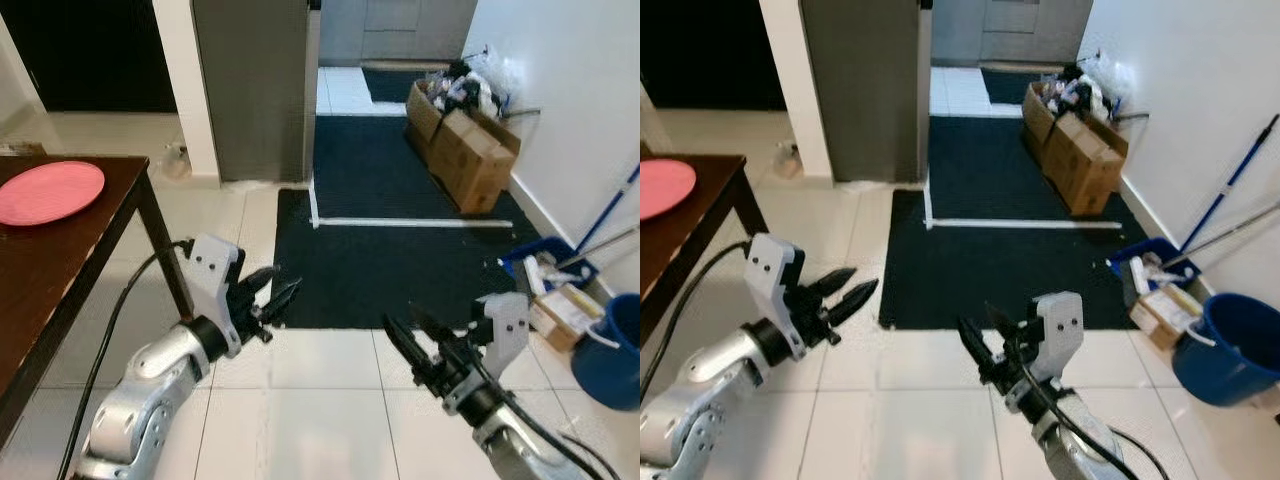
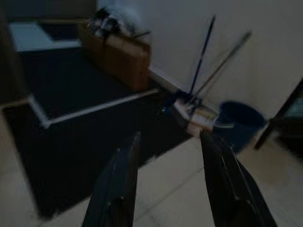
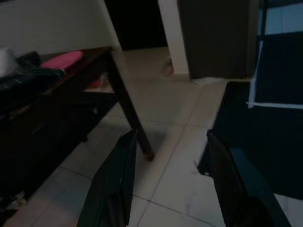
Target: Setting the table
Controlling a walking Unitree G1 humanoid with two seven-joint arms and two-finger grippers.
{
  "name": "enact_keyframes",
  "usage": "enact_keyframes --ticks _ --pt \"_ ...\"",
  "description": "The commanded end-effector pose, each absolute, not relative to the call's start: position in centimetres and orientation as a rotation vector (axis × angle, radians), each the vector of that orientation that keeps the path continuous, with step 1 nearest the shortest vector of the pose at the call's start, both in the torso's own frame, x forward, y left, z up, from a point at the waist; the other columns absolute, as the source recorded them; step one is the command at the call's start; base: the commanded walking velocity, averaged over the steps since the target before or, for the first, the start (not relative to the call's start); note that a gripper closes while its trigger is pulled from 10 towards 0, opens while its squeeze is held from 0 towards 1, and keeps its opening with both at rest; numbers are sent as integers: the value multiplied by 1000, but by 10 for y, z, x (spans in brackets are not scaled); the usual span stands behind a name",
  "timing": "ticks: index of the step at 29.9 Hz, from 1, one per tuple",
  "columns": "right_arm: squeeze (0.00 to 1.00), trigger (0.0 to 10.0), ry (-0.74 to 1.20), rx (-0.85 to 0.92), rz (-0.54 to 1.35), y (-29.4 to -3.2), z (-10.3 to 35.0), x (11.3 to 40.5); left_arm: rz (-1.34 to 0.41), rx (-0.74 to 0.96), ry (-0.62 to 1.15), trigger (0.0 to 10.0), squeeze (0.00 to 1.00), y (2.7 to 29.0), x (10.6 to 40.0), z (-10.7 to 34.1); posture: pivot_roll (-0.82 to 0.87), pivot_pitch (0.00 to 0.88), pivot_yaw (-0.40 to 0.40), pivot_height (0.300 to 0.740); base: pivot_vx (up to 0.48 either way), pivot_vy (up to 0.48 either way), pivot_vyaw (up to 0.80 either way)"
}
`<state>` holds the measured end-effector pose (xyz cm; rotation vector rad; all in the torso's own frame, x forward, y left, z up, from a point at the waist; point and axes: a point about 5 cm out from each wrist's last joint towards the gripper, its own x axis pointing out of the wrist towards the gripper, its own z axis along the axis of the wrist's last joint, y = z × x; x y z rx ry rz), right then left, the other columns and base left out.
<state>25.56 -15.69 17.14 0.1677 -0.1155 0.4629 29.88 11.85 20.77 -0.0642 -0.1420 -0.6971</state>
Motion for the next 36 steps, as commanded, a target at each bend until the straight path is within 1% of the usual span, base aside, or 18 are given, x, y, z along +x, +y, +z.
enact_keyframes --ticks 1,7,36 --pt "0 10000 -119 162 471 -155 172 255 -664 -47 -108 10000 0 124 299 202 36 116 64 740 0 0 800" --pt "0 10000 -122 155 465 -155 173 256 -606 -34 -90 10000 0 126 302 200 36 116 64 740 0 0 799" --pt "0 10000 -142 147 467 -154 176 259 -549 -34 -66 10000 0 125 307 198 37 114 71 740 0 0 791"
